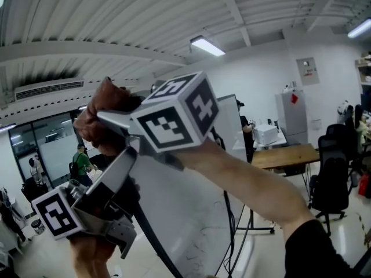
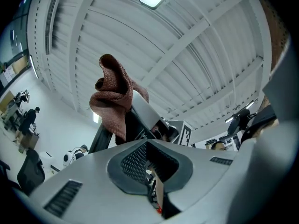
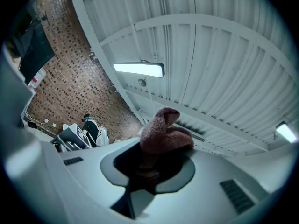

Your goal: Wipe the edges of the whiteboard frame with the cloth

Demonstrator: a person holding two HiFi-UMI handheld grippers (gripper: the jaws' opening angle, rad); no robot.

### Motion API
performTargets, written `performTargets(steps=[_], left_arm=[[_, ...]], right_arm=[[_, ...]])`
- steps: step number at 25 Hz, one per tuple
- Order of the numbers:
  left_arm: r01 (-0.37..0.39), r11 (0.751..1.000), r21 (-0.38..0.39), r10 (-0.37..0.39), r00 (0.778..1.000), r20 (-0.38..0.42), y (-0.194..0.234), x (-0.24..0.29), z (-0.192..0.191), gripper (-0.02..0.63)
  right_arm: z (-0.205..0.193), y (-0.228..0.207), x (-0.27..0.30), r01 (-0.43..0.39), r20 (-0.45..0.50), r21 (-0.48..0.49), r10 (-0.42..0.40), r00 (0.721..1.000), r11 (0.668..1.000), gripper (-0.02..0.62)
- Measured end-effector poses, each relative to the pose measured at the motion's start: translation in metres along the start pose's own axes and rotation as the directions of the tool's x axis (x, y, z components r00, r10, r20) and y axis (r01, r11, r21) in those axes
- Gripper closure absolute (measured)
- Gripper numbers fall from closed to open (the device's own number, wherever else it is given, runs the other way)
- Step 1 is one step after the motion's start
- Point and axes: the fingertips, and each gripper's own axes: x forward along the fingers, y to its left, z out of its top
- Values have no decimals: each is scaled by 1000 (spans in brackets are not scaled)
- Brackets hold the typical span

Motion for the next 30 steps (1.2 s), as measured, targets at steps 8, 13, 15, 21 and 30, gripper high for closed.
performTargets(steps=[8, 13, 15, 21, 30], left_arm=[[-67, 995, 74, 66, 998, 10, 6, 19, 3, 609], [-99, 991, 86, 96, 995, 34, 22, 35, 10, 609], [-116, 989, 96, 111, 993, 49, 21, 46, -7, 610], [-170, 980, 106, 162, 984, 79, 23, 57, -7, 609], [-211, 977, 13, 210, 977, 42, 43, 58, -18, 610]], right_arm=[[-13, -26, 13, -100, -55, 42, 102, 993, 994, 507], [-12, -37, 23, -159, -69, 10, 159, 985, 987, 508], [-21, -39, 8, -178, -83, -2, 177, 981, 984, 508], [-27, -65, 4, -193, -109, 30, 195, 975, 981, 508], [-30, -83, -1, -163, -105, 80, 171, 980, 983, 508]])
